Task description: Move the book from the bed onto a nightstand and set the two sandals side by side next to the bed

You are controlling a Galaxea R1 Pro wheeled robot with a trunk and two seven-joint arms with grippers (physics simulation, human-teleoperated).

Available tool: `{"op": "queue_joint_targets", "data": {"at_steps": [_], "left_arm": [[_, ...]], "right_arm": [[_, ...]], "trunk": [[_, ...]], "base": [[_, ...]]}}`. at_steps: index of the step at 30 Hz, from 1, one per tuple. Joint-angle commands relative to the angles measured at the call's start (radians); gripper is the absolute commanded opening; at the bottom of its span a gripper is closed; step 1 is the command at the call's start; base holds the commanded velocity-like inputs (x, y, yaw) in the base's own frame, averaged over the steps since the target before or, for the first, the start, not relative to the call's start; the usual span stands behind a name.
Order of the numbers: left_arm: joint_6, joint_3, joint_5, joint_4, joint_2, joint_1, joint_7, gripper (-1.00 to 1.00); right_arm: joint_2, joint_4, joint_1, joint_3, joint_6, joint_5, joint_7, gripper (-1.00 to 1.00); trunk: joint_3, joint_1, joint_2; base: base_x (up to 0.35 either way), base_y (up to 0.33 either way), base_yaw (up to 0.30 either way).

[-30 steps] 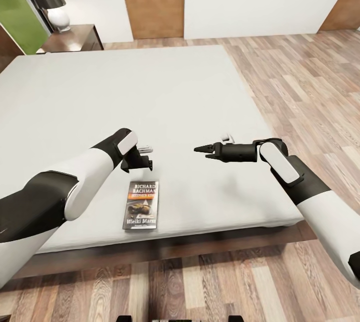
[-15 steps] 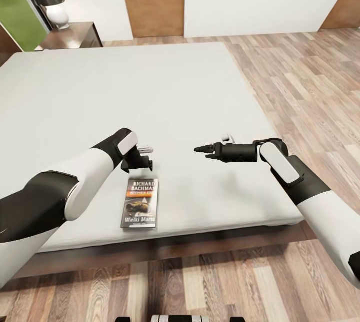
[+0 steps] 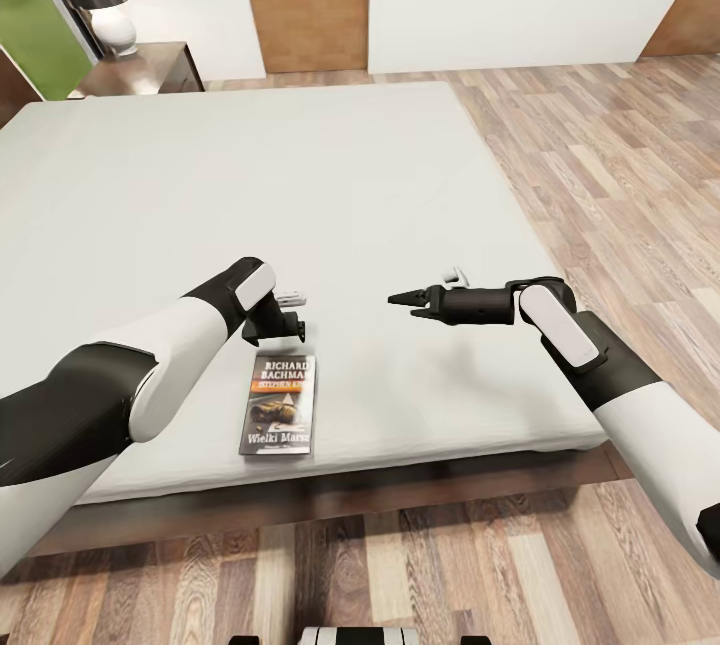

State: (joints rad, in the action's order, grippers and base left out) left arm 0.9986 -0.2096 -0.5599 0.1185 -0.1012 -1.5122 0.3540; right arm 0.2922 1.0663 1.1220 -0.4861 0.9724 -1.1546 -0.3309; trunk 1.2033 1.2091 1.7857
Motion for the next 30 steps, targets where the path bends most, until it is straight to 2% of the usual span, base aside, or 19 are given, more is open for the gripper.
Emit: {"op": "queue_joint_targets", "data": {"at_steps": [1,26,30], "left_arm": [[0.003,-0.007,-0.011,0.001,0.0,0.0,0.006,1.0],[0.003,-0.007,-0.011,0.0,0.0,0.0,0.006,1.0],[0.003,-0.007,-0.011,0.0,0.0,0.0,0.006,1.0]], "right_arm": [[0.001,0.0,0.001,-0.002,0.0,0.009,-0.01,1.0],[0.001,0.0,0.001,-0.002,0.0,0.009,-0.01,1.0],[0.001,0.0,0.001,-0.002,0.0,0.009,-0.01,1.0]], "trunk": [[0.001,0.0,0.0],[0.001,0.0,0.0],[0.013,0.015,0.028]], "base": [[0.0,0.0,0.0],[0.0,0.0,0.0],[0.0,0.0,0.0]]}}
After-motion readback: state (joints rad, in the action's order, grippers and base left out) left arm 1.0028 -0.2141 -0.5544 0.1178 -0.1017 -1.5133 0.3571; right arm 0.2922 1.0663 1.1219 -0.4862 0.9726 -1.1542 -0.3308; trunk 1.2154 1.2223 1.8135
